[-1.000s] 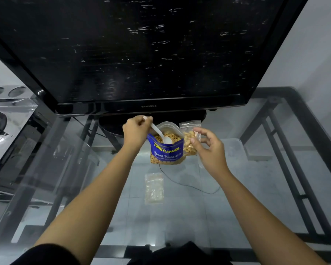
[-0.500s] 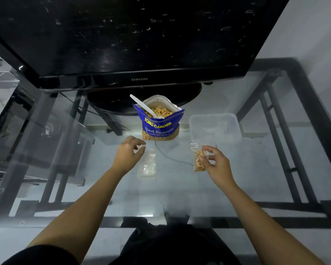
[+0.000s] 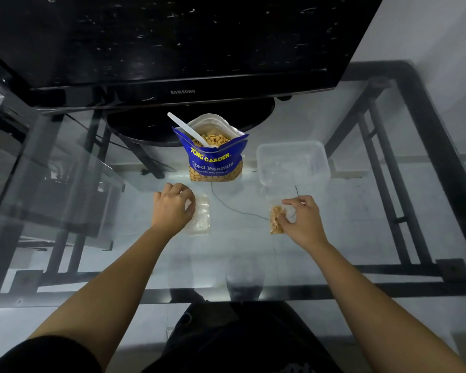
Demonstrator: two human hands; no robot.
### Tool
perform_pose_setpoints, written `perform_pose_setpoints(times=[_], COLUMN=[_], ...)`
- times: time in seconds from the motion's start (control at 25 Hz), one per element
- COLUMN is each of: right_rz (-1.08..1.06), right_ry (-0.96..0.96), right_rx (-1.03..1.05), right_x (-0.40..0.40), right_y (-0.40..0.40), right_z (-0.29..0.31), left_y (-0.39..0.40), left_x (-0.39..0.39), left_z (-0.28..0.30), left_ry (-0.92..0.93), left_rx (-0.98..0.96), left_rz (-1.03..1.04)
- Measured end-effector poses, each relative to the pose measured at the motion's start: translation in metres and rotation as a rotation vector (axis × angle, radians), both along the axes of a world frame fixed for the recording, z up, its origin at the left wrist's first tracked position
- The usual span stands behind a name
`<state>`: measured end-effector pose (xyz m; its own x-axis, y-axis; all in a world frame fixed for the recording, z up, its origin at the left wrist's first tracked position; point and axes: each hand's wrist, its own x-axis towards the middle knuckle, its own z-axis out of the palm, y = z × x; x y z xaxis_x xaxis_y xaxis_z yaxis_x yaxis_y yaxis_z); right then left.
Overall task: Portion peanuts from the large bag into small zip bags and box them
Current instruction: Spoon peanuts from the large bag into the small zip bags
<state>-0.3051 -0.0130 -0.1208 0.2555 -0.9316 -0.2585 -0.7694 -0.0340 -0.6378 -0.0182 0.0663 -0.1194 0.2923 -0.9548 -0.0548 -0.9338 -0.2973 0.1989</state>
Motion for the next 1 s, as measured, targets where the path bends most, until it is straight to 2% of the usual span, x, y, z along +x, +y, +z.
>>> perform_pose_setpoints(times=[0.08, 0.16, 0.24, 0.32, 0.4, 0.44, 0.56, 0.8, 0.88, 1.0], right_rz=[-0.004, 0.042, 0.130, 0.200, 0.144, 0.081, -0.038, 0.145, 0.197, 0.245], right_ry=[-0.022, -0.140, -0.318, -0.515, -0.696, -0.754, -0.776, -0.660, -0.624, -0.569], right_rx=[-0.147, -0.168, -0.025, 0.213, 0.349, 0.338, 0.242, 0.195, 0.137, 0.074], right_x=[0.004, 0.018, 0.040, 0.067, 0.090, 0.097, 0.104, 0.099, 0.099, 0.099], right_y=[0.008, 0.019, 0.030, 0.037, 0.037, 0.034, 0.016, -0.017, -0.024, -0.031], right_z=[0.013, 0.029, 0.043, 0.059, 0.071, 0.077, 0.096, 0.129, 0.139, 0.145], left_y=[0.000, 0.002, 0.004, 0.003, 0.000, -0.001, -0.006, -0.018, -0.022, -0.029], left_x=[0.003, 0.005, 0.005, 0.004, 0.002, 0.003, 0.007, 0.016, 0.016, 0.017], left_z=[0.017, 0.043, 0.071, 0.098, 0.116, 0.123, 0.140, 0.156, 0.156, 0.155], left_ry=[0.023, 0.154, 0.493, 0.865, 1.072, 1.121, 1.235, 1.338, 1.312, 1.169], left_rx=[0.004, -0.007, -0.068, -0.157, -0.210, -0.224, -0.232, -0.153, -0.128, -0.181], left_rz=[-0.045, -0.071, 0.001, 0.115, 0.182, 0.190, 0.193, 0.189, 0.171, 0.101])
